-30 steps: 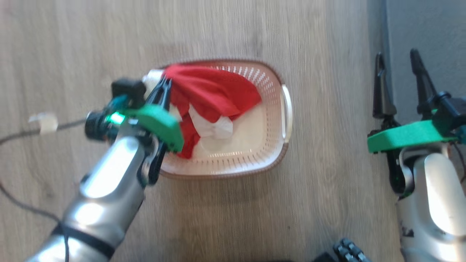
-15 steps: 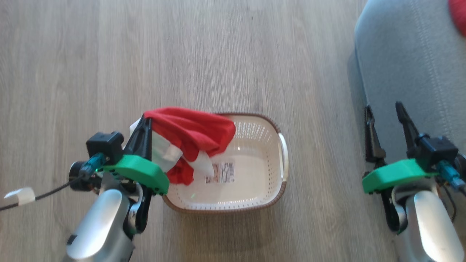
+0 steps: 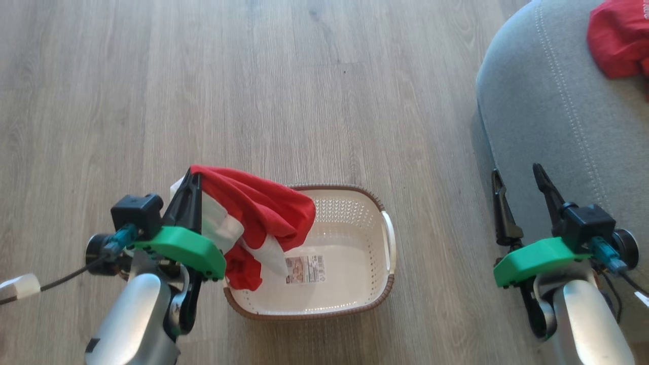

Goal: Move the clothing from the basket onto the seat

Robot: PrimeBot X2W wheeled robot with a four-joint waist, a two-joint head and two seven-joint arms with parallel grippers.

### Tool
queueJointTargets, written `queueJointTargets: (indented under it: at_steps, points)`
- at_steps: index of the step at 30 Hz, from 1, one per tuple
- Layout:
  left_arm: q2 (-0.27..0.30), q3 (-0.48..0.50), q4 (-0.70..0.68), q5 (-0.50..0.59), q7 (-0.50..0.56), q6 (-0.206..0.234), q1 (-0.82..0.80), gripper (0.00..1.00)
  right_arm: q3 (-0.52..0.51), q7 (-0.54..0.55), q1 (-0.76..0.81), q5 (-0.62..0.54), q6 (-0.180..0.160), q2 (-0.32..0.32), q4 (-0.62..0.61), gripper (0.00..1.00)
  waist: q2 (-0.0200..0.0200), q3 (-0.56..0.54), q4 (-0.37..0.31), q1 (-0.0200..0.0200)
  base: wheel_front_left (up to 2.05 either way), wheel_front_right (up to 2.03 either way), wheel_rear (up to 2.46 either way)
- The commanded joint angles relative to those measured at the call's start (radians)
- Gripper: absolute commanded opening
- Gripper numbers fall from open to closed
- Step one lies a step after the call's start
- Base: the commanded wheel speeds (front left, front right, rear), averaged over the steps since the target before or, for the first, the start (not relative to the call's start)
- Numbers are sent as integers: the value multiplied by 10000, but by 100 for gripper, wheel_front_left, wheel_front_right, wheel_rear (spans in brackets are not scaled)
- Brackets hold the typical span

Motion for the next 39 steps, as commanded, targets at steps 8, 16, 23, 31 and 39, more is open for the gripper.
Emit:
queueJointTargets:
  at_steps: [8,16,23,31,39]
  points:
    - [165,619,-214,206,-127,-120,67,0,327,-67,208,-99,-2,3,-125,100,-1,-362,-86,1,0,0,0]
    - [124,636,-285,332,-128,-177,107,0,567,-67,221,-176,-2,3,-64,100,-1,-538,-164,1,0,0,0]
    - [93,377,-573,434,-85,-320,-83,0,2186,-67,-237,75,-2,-196,246,100,-1,-624,-106,1,0,0,0]
    - [-393,-499,-1404,595,399,-684,-685,0,5381,-67,-1493,1348,-2,-780,744,100,-1,-777,371,1,0,0,0]
    - [-891,-1544,-1881,725,911,-1054,-1066,0,7462,-67,-2974,2590,-2,-1240,1322,100,-1,-816,929,1,0,0,0]
